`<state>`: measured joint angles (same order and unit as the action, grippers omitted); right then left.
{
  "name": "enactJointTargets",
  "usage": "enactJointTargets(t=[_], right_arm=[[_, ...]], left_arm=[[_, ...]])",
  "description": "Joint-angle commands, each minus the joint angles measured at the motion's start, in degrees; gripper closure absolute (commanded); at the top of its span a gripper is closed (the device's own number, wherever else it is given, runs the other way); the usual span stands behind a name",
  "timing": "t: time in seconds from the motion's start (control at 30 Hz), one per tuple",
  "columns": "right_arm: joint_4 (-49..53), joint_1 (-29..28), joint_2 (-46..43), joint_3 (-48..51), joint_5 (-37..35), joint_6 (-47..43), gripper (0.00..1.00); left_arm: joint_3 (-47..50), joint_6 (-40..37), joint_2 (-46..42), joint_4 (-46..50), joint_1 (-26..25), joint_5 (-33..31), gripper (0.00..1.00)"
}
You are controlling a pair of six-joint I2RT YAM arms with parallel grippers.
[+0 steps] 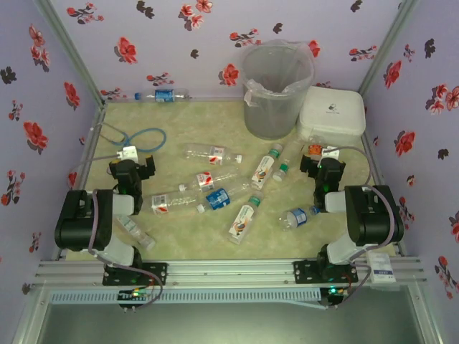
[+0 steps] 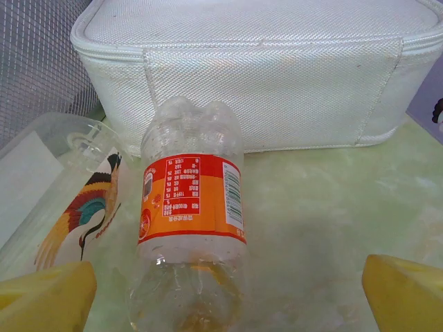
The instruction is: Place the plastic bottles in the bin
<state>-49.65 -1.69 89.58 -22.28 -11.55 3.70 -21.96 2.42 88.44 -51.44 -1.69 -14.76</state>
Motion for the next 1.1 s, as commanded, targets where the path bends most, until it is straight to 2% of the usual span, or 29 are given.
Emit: enactJointTargets(t=[0.0, 0.9, 1.07], right_arm=[[-1.1, 0.4, -0.3, -0.1, -0.1, 1.3, 0.01], [-0.7, 0.4, -0.2, -0.2, 0.3, 1.2, 0.01], [0.1, 1.2, 0.0, -0.8, 2.2, 1.8, 0.01]], left_arm=[[0.2, 0.2, 0.2, -1.6, 0.2, 0.1, 0.00], [0.0, 0.4, 0.3, -1.3, 0.2, 0.0, 0.00], [-0.1, 0.6, 0.2, -1.0, 0.4, 0.3, 0.00]])
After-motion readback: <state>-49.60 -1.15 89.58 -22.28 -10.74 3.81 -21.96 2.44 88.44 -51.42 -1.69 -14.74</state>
